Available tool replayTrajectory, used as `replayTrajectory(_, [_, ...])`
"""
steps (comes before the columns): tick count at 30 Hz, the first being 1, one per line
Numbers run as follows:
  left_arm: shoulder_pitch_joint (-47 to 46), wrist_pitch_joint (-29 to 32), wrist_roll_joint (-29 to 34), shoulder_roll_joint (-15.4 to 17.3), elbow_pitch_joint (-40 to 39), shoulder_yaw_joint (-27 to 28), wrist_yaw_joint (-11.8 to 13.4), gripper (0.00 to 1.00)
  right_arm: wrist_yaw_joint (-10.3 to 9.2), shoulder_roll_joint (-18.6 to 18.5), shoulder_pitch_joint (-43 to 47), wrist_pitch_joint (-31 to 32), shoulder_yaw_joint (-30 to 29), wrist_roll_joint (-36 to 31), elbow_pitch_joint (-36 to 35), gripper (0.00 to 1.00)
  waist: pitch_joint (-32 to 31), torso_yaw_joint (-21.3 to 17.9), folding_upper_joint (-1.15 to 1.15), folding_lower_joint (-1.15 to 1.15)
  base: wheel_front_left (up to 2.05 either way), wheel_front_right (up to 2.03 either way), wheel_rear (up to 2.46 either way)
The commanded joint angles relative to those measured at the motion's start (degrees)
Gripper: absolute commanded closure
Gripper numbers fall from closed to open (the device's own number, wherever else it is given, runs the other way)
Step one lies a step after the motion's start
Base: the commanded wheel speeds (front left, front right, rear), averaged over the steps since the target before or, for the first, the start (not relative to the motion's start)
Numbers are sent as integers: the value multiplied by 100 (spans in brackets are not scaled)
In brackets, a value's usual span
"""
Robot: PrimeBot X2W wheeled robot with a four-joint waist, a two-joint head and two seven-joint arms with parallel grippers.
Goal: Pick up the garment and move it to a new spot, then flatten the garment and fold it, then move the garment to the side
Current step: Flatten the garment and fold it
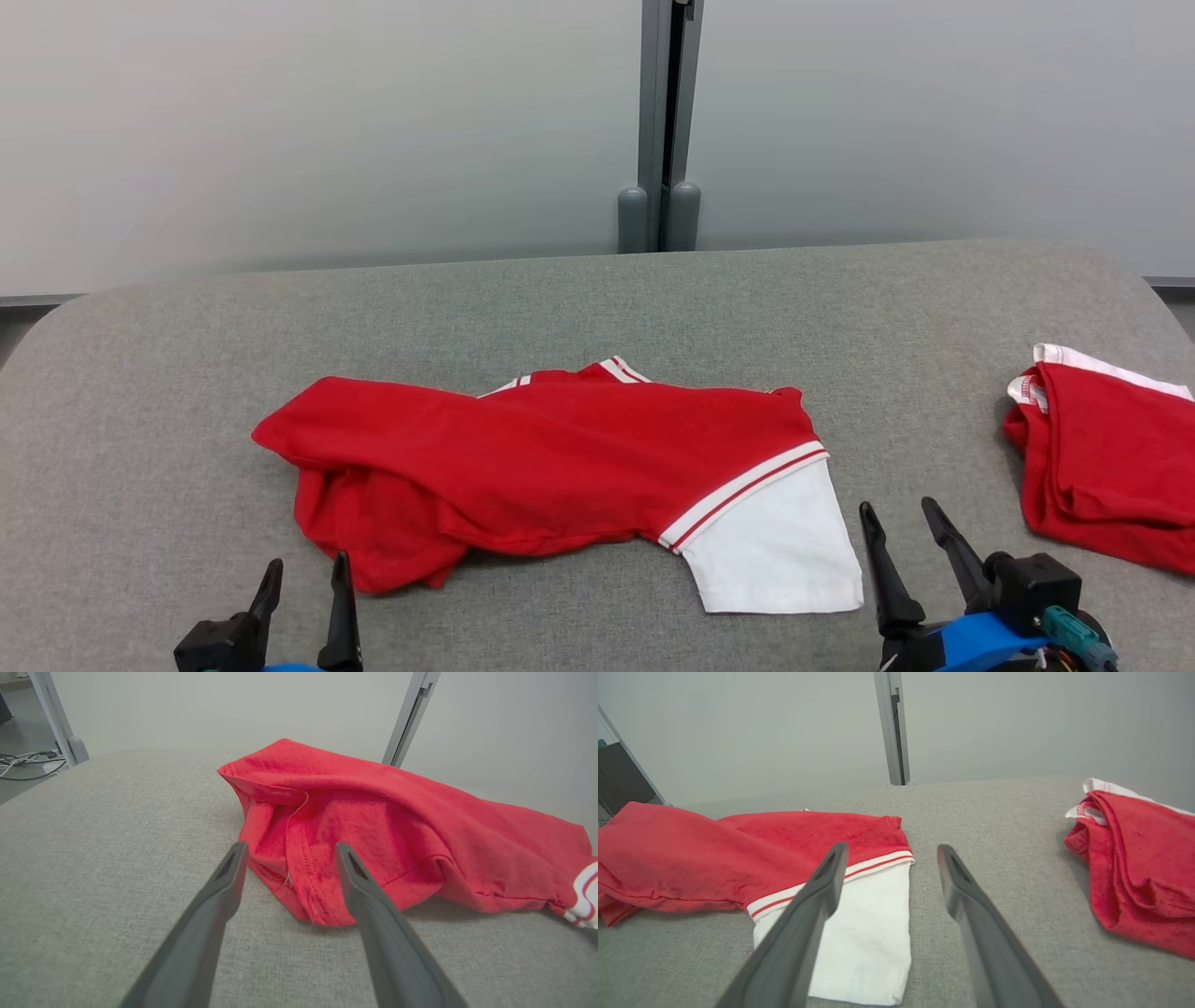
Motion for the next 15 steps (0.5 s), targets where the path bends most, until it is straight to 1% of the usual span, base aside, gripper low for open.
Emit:
replayTrajectory(1, [29, -10, -24, 10, -1, -18, -9, 0, 3, -23, 98, -14, 12, 37, 24, 0, 4, -2, 0, 1, 0, 0, 0])
replayTrajectory(4, [-12, -10, -161, -13, 64, -143, -9, 0, 3, -23, 52, -15, 67, 56, 38, 0, 64, -15, 0, 1, 0, 0, 0])
replayTrajectory(7, [-54, -10, -448, -19, 173, -417, -9, 0, 3, -25, -3, -15, 123, 63, 53, 0, 145, -57, 0, 1, 0, 0, 0])
replayTrajectory(15, [-238, -10, -1350, 259, 469, -844, -10, 0, 3, -24, -131, -15, 176, 38, -12, 0, 504, -187, 0, 1, 0, 0, 0])
